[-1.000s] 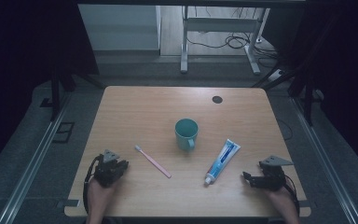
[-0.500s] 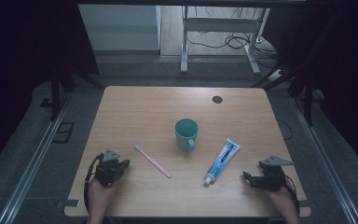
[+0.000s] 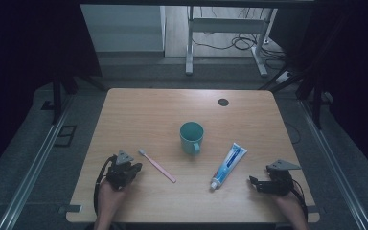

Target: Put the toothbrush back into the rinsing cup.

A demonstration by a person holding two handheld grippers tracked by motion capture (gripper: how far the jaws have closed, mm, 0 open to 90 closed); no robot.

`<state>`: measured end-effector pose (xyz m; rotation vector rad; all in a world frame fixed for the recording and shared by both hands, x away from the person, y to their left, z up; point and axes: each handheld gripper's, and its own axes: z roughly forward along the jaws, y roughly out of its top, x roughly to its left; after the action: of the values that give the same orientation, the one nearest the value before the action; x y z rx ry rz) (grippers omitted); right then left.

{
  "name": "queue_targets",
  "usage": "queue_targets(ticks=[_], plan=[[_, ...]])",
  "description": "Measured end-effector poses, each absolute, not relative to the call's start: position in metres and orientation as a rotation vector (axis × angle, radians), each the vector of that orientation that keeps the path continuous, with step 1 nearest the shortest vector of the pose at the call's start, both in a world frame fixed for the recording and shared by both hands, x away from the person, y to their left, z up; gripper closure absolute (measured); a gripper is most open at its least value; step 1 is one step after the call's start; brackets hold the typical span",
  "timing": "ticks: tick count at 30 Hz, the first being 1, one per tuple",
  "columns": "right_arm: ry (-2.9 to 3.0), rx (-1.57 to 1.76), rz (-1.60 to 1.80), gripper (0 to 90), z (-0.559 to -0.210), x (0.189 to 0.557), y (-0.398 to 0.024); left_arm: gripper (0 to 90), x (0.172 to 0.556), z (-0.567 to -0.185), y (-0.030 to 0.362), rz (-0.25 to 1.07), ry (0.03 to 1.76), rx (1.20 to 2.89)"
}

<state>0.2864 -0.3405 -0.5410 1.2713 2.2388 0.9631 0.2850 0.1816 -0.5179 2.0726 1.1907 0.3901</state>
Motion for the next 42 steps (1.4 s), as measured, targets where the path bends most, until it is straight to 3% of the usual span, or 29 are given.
queue_targets(ticks=[28, 42], plan=[[2.238, 1.272, 0.963, 13.4, -0.541, 0.286, -0.340, 89.2, 0.306, -0.518, 0.108, 0.307, 1.032, 2.175], [2.238, 1.272, 0.963, 13.4, -0.541, 0.286, -0.340, 89.7, 0.300, -0.527, 0.091, 0.249, 1.006, 2.227]])
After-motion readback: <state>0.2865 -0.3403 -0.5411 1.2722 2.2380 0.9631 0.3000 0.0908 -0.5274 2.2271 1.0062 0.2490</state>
